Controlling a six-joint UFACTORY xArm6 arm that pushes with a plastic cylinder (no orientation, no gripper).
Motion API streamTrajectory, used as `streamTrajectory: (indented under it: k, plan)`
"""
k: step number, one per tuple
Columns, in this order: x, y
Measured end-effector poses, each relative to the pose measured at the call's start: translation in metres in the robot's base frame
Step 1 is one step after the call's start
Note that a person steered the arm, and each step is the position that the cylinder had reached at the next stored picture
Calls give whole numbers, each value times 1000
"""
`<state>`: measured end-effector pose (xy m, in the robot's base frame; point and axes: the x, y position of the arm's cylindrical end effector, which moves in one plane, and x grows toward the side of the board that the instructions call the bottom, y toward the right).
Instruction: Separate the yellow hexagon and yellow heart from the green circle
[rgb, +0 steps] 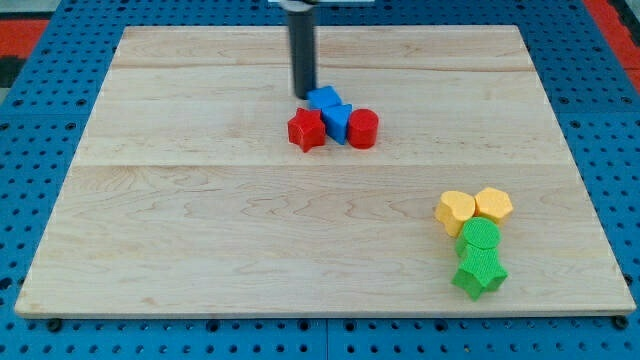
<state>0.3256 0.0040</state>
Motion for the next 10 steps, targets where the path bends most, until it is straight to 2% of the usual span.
streamTrajectory:
  k: [1, 2, 3, 4, 5, 6, 7, 8, 9, 10]
  plan:
    - [-1, 25]
    - [-28, 66]
    - [-5, 153]
    - [69, 214]
    - [132, 242]
    - [163, 274]
    - [166, 215]
    - [182, 217]
    - [198, 250]
    - [191, 182]
